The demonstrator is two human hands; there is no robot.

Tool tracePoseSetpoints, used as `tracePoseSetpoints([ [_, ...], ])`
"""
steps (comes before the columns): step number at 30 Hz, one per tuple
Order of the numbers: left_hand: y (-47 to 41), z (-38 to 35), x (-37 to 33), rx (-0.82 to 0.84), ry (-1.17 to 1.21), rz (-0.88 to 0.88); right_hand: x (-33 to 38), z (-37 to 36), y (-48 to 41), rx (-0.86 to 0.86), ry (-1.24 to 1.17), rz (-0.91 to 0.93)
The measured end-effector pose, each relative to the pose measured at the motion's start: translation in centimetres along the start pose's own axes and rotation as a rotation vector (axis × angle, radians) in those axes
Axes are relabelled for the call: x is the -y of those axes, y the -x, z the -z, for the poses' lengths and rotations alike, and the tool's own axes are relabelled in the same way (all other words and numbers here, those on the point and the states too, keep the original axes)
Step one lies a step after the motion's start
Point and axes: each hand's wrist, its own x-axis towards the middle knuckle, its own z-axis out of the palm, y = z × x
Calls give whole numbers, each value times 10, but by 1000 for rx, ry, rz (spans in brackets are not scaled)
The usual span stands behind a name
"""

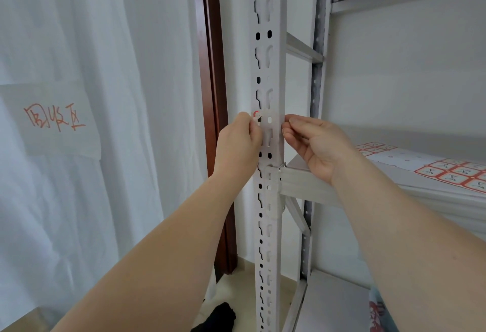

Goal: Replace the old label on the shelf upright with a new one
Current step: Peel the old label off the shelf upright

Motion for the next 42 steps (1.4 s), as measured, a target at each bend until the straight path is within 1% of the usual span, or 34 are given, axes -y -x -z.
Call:
tracePoseSetpoints([
  [4, 2, 1, 3, 11, 189, 70, 0, 0, 0, 2, -4, -5],
  [6, 3, 1, 2, -6, 220, 94, 0, 0, 0, -1, -6, -3],
  [8, 3, 1, -3, -16, 159, 81, 1, 0, 0, -4, -3, -2],
  [12, 4, -2, -9, -34, -67, 13, 1, 0, 0, 2, 1, 2],
  [16, 2, -4, -7, 3, -286, -19, 0, 0, 0, 2, 2, 0],
  [19, 0, -4, -7, 12, -318, -29, 0, 0, 1, 0, 1, 0],
  [23, 0, -1, -5, -4, -134, -22, 0, 0, 0, 5, -1, -3],
  [25, 0, 2, -2, -29, -22, 38, 0, 0, -1, 5, -6, -6],
  [28, 2, 8, 4, -74, 163, 182, 1, 0, 0, 2, -13, -6],
  [32, 5, 15, 4, -96, 372, 251, 3, 0, 3, 9, -72, 7],
  [42, 12, 6, -27, 6, 669, 293, 4, 0, 9, 105, 11, 20],
])
